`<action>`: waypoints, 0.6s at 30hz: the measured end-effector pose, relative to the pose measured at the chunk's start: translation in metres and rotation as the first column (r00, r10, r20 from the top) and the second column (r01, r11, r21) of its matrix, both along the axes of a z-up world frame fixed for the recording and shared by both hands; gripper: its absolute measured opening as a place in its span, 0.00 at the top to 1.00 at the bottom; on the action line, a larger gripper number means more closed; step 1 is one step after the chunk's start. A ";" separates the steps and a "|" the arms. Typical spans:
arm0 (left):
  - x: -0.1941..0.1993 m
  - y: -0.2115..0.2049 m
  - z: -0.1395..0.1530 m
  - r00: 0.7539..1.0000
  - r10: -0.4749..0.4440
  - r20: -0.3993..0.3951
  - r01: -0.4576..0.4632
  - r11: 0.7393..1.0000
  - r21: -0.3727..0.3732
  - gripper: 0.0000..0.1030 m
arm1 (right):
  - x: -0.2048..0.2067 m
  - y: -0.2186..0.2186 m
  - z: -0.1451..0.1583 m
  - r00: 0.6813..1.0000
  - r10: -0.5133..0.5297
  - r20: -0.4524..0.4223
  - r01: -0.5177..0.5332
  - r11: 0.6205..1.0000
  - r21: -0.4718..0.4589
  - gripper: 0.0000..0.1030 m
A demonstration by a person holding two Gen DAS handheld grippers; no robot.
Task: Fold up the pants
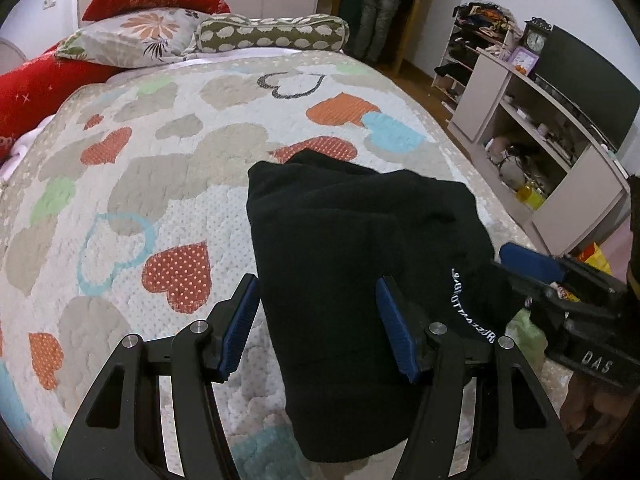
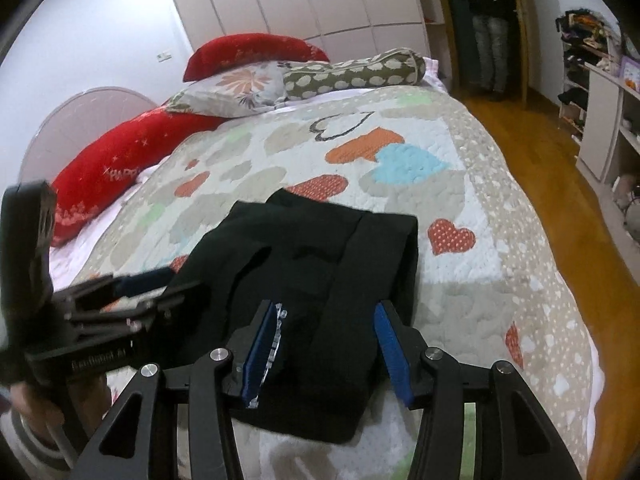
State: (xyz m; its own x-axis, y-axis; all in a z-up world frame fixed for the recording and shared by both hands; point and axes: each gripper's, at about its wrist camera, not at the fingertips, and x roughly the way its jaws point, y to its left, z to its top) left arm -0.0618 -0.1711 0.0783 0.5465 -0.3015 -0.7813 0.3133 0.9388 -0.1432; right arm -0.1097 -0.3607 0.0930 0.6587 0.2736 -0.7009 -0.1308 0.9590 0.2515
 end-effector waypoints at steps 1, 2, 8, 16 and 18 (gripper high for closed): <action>0.000 0.000 -0.001 1.000 0.000 -0.001 0.000 1.000 0.000 0.41 | 0.003 -0.001 0.000 1.000 -0.009 0.000 0.009 1.000 0.004 0.52; 0.000 0.000 -0.002 1.000 0.001 0.000 -0.001 1.000 -0.001 0.41 | 0.005 -0.002 -0.001 1.000 -0.015 -0.001 0.015 1.000 0.010 0.51; 0.002 0.001 -0.009 1.000 0.005 -0.007 -0.006 1.000 -0.012 0.40 | 0.018 -0.007 -0.028 0.995 -0.030 -0.090 0.031 1.000 0.006 0.50; 0.001 0.001 -0.011 1.000 0.011 0.001 -0.011 1.000 -0.015 0.40 | 0.015 -0.006 -0.011 0.998 -0.037 -0.044 0.037 0.999 0.013 0.49; 0.001 0.001 -0.011 1.000 0.011 0.001 -0.011 1.000 -0.015 0.40 | 0.016 -0.005 -0.012 0.998 -0.037 -0.043 0.038 0.999 0.022 0.49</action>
